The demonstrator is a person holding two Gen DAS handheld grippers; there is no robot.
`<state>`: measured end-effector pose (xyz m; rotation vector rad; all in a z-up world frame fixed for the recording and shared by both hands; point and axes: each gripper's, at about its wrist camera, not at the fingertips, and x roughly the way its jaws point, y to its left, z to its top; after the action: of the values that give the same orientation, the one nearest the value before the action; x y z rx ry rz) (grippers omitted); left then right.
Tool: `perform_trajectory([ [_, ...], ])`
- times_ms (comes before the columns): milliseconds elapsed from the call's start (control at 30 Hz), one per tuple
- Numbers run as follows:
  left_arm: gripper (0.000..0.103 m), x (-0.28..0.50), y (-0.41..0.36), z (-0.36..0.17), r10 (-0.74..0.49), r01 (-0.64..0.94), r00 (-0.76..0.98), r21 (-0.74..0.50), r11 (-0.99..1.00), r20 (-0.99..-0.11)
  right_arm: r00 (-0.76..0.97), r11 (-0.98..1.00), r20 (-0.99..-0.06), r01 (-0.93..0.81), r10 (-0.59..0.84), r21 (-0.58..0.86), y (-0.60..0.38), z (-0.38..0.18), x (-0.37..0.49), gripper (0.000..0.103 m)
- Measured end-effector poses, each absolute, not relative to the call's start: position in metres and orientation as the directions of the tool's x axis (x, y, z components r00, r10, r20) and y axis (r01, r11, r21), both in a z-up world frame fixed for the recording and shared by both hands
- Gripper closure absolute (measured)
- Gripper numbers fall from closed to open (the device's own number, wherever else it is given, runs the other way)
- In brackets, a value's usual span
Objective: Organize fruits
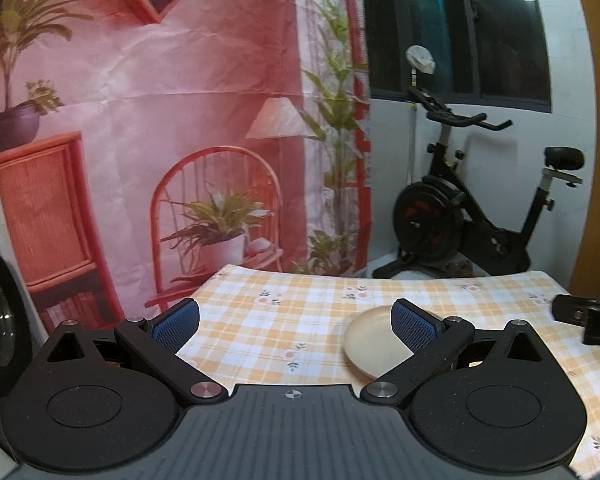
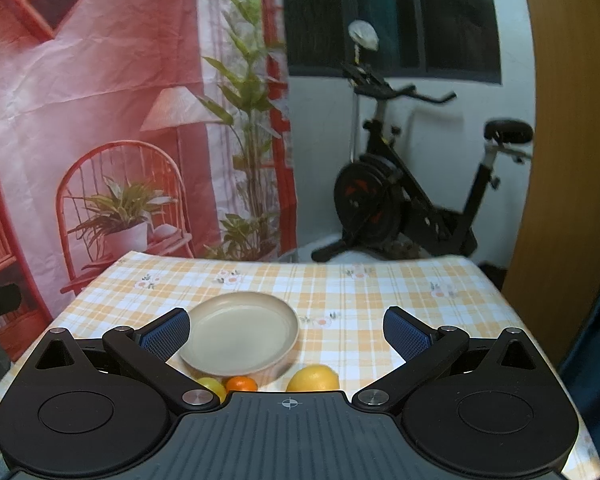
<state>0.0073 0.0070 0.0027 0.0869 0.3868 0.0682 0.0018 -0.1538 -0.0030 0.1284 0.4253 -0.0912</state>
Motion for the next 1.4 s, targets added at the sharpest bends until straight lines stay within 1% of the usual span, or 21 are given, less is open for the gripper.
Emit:
perform_trajectory([
  [233, 0.000, 0.024, 0.023, -0.017, 0.108, -0.092, 0.904, 0.060, 0.994, -0.414, 0.934, 0.990, -0.355, 0.089, -0.045, 0.108, -0.165, -0.031, 0.005, 0.000],
  [367, 0.000, 0.032, 0.028, -0.031, 0.119, -0.097, 0.896, 0.072, 0.993, -0.427, 0.941, 0.991, -0.333, 0.101, -0.066, 0.087, -0.165, -0.052, 0.009, 0.000],
  [433, 0.001, 0.035, 0.029, -0.036, 0.109, -0.083, 0.893, 0.079, 0.993, -0.436, 0.947, 0.990, -0.315, 0.101, -0.064, 0.102, -0.167, -0.060, 0.011, 0.000],
  [533, 0.003, 0.036, 0.029, -0.042, 0.083, -0.051, 0.891, 0.083, 0.995, -0.445, 0.958, 0.988, -0.286, 0.059, -0.015, 0.145, -0.169, -0.075, 0.010, 0.000],
  [600, 0.007, 0.039, 0.028, -0.047, 0.060, -0.028, 0.888, 0.076, 0.997, -0.456, 0.955, 0.988, -0.298, 0.044, 0.002, 0.148, -0.169, -0.083, 0.012, 0.000],
  [733, 0.009, 0.043, 0.027, -0.057, 0.023, 0.001, 0.878, 0.051, 0.999, -0.478, 0.946, 0.992, -0.324, 0.014, 0.026, 0.122, -0.163, -0.095, 0.017, 0.000],
  [833, 0.013, 0.047, 0.027, -0.066, 0.015, 0.008, 0.870, 0.043, 0.999, -0.493, 0.937, 0.993, -0.343, -0.030, 0.068, 0.115, -0.158, -0.103, 0.019, 0.000],
  [900, 0.016, 0.050, 0.027, -0.072, 0.012, 0.009, 0.863, 0.039, 0.999, -0.506, 0.921, 0.991, -0.376, -0.056, 0.098, 0.121, -0.156, -0.110, 0.022, 0.000],
  [1000, 0.018, 0.053, 0.028, -0.080, 0.010, 0.010, 0.853, 0.035, 0.999, -0.521, 0.903, 0.993, -0.417, -0.069, 0.103, 0.097, -0.151, -0.117, 0.026, 0.000],
  [1233, 0.018, 0.059, 0.027, -0.091, -0.004, 0.024, 0.838, 0.029, 0.999, -0.546, 0.885, 0.991, -0.447, -0.131, 0.133, 0.034, -0.139, -0.133, 0.027, 0.000],
  [1400, 0.022, 0.061, 0.030, -0.098, -0.046, 0.039, 0.825, -0.024, 0.999, -0.564, 0.872, 0.982, -0.470, -0.182, 0.141, -0.044, -0.130, -0.142, 0.026, 0.001],
])
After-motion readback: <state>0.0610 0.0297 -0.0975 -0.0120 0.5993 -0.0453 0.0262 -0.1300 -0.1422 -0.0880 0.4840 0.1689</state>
